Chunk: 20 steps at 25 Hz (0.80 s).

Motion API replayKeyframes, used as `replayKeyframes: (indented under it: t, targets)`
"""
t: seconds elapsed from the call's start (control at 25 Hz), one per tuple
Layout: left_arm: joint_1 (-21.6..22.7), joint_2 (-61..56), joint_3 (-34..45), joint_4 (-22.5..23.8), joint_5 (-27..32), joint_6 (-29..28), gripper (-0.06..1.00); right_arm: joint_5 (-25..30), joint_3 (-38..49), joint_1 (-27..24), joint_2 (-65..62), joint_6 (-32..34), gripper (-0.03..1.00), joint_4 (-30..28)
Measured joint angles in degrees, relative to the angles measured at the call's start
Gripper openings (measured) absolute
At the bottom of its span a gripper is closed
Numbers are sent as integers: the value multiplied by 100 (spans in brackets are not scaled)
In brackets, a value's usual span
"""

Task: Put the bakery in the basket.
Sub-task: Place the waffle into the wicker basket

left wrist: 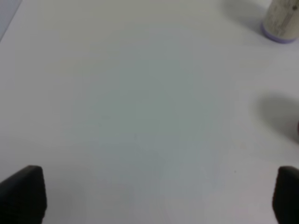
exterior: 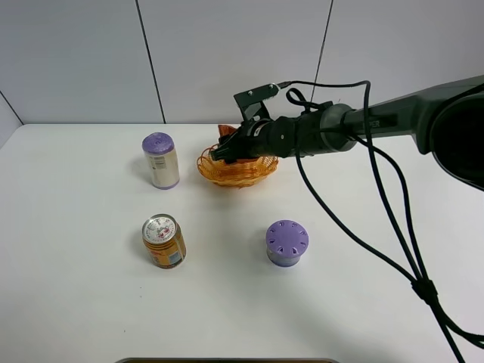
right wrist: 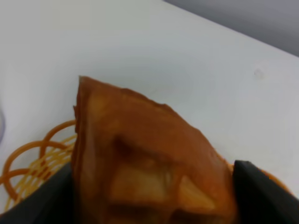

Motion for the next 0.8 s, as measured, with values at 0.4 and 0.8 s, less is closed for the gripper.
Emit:
replayKeyframes:
  t: [0.4,0.8]
  targets:
    - [0,0,0,0,0,0,99,-14,0,-7,0,0,63,-15]
    - [0,0,0,0,0,0,99,-14,0,-7,0,-16,69,-15]
